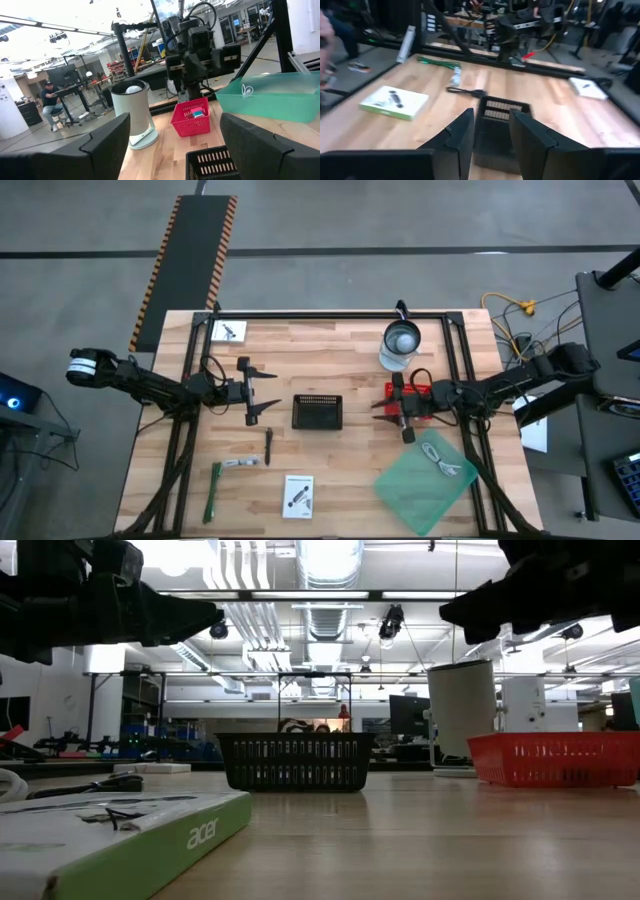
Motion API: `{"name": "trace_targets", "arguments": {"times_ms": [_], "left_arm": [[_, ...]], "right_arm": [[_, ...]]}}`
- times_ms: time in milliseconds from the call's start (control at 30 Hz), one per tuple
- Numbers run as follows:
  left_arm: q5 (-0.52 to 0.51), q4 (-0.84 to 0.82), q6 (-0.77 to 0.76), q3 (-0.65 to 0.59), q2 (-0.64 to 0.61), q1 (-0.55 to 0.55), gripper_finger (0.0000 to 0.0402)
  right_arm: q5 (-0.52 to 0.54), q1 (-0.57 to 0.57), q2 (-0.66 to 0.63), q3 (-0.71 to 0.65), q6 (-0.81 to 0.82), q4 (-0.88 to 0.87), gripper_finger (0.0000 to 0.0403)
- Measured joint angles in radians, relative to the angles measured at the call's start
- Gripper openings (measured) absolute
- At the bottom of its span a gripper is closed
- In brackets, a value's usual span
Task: Pick and place items into bin
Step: Put the black charger cable into the blue bin
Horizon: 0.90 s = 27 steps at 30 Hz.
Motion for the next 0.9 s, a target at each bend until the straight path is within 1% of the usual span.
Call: {"name": "trace_targets", "arguments": {"times_ms": [100, 300, 433, 533, 767, 833, 900], "left_arm": [[0.000, 0.000, 0.000, 0.000, 0.000, 0.000, 0.0290], [0.000, -0.010, -0.001, 0.000, 0.000, 0.000, 0.0290], [0.000, -0.076, -0.022, -0.001, 0.000, -0.001, 0.0290], [0.000, -0.088, -0.128, -0.001, 0.000, -0.001, 0.0290], [0.000, -0.087, -0.483, 0.017, -0.002, -0.001, 0.0290], [0.000, -0.088, -0.555, 0.028, -0.003, -0.001, 0.0290], [0.001, -0.088, -0.627, 0.046, -0.003, -0.001, 0.0290]], "right_arm": [[0.000, -0.023, 0.000, 0.000, -0.051, 0.005, 0.0106], [0.010, -0.040, 0.002, 0.000, -0.050, 0.090, 0.0100], [0.011, -0.040, 0.002, 0.000, -0.083, 0.102, 0.0096], [0.010, -0.040, 0.002, 0.000, -0.107, 0.102, 0.0092], [0.015, -0.041, 0.002, 0.000, -0.134, 0.098, 0.0084], [0.046, -0.042, 0.002, 0.000, -0.139, 0.097, 0.0081], [0.103, -0.043, 0.002, 0.000, -0.142, 0.092, 0.0079]]}}
